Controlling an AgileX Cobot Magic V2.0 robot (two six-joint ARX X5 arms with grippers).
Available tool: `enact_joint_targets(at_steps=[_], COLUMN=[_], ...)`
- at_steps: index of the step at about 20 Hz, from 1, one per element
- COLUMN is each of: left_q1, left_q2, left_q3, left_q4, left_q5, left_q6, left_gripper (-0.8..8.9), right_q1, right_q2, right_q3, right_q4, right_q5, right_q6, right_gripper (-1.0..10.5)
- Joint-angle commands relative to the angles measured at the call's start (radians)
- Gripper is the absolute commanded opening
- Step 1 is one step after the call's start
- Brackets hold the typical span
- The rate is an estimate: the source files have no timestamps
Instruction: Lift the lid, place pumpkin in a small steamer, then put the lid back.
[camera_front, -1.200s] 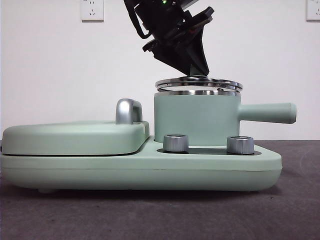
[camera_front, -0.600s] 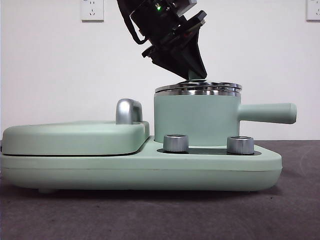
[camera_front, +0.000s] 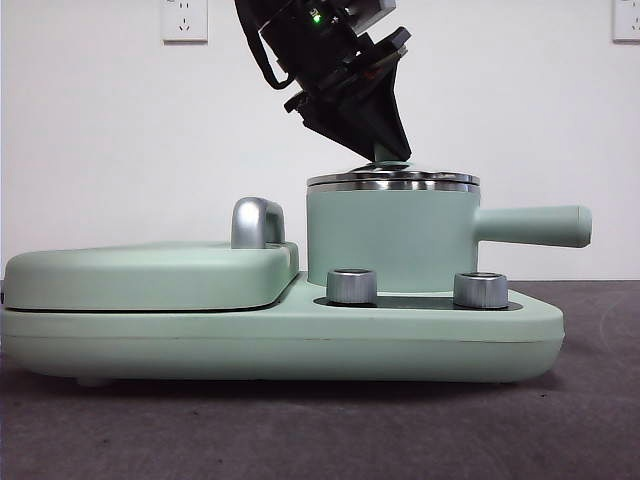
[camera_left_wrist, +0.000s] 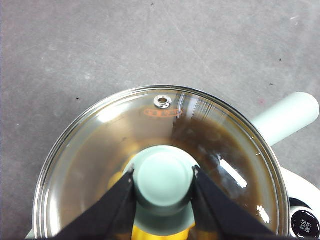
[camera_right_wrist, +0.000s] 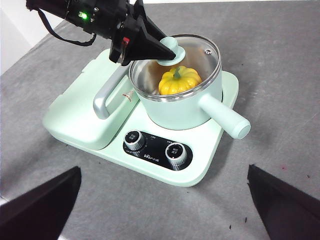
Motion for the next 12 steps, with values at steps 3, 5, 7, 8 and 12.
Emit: enact_joint_targets(at_steps=[3, 5, 7, 8, 12], left_q1=[-0.010, -0.010, -0.010, -0.008, -0.006], left_q2=[0.013, -0.022, -0.081, -0.121, -0.292], left_q3=[0.034, 0.052, 0.074, 0.078, 0.071], left_q4=[0.000, -0.004, -0.070, -0.133, -0.415], left_q5=[-0.010, -0.010, -0.010, -0.010, 0.066], left_q6=[-0.064, -0.074, -0.100, -0.115, -0.191], left_gripper=[4.57, 5.46, 5.45, 5.45, 5.31], right_q1=[0.009, 0.009, 0.009, 0.009, 0.009], right_q2=[0.004, 0.004, 0.004, 0.004, 0.005], right_q3=[0.010, 0.010, 0.010, 0.010, 0.010], right_q4=[0.010, 0.010, 0.010, 0.010, 0.010], right_q5=[0.003, 0.003, 0.003, 0.000, -0.008], right_q6=[0.010, 0.010, 0.010, 0.010, 0.004], right_gripper=[6.0, 6.0, 6.0, 6.0, 6.0])
